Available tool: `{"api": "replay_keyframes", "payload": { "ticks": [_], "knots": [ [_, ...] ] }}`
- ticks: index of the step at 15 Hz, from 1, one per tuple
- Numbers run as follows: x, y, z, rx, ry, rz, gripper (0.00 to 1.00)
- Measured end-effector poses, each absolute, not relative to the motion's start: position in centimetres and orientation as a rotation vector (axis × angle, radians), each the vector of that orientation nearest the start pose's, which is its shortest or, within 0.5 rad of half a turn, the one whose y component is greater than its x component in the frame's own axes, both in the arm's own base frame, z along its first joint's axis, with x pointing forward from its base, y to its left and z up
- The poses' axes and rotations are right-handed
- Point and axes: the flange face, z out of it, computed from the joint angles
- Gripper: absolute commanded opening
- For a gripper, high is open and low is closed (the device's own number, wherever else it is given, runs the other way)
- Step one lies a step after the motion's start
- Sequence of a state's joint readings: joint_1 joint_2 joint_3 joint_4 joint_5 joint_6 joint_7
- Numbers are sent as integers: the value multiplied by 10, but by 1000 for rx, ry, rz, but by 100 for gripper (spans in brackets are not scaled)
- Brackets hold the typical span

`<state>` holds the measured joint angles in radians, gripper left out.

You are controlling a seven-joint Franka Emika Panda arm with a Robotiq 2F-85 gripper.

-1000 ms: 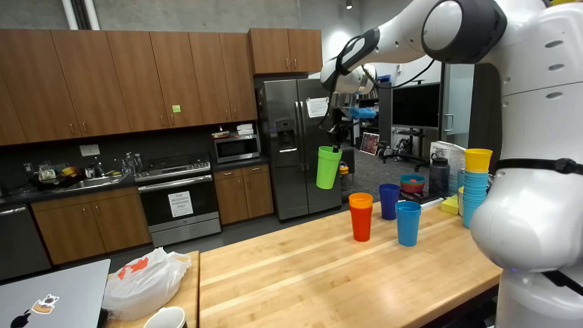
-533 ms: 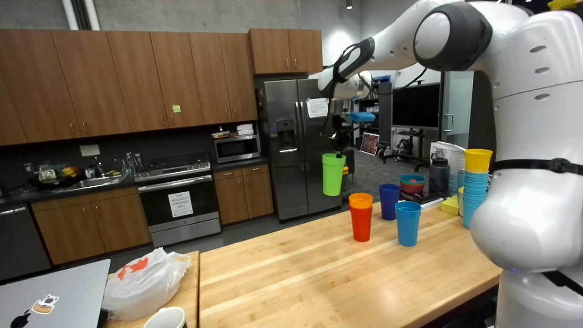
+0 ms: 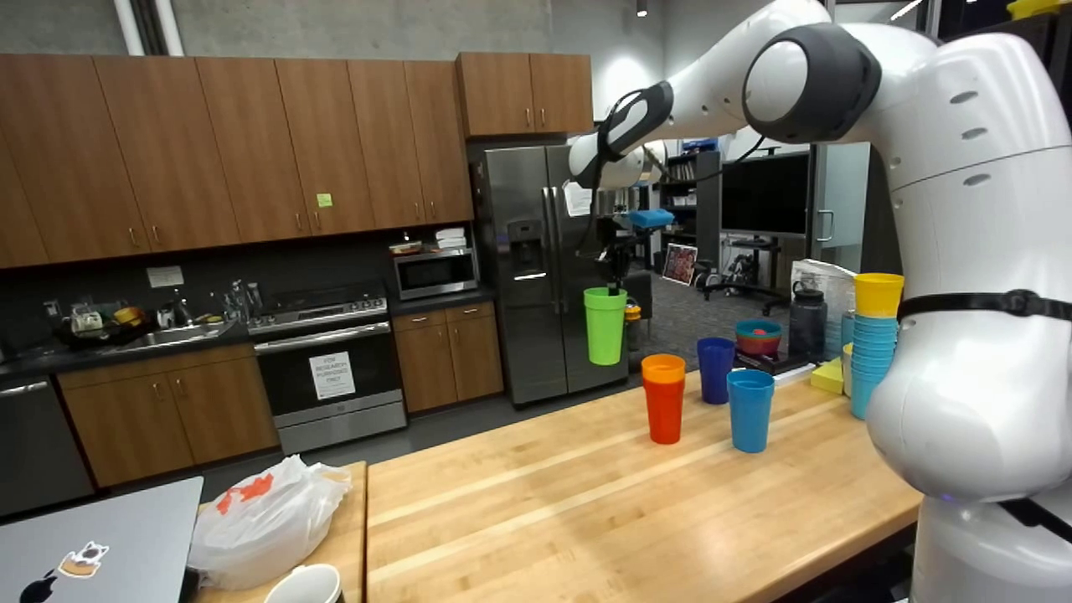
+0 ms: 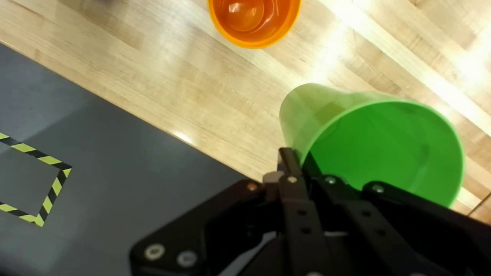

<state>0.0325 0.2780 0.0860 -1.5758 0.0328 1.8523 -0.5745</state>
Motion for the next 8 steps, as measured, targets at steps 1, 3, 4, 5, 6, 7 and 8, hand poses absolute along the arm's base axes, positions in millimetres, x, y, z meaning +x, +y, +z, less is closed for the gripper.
{"api": "replay_keyframes", "payload": {
  "ticks": [1, 3, 4, 5, 6, 7, 8],
  "knots": [
    [643, 76, 479, -2910, -1040, -16, 1],
    [646, 81, 476, -2909, -1054, -8, 1],
    [647, 83, 473, -2906, -1058, -4, 1],
    [649, 84, 471, -2903, -1059, 0, 1],
    [652, 85, 467, -2900, -1061, 7, 1],
    [654, 87, 462, -2897, -1061, 13, 1],
    [657, 88, 457, -2894, -1062, 22, 1]
  ]
}}
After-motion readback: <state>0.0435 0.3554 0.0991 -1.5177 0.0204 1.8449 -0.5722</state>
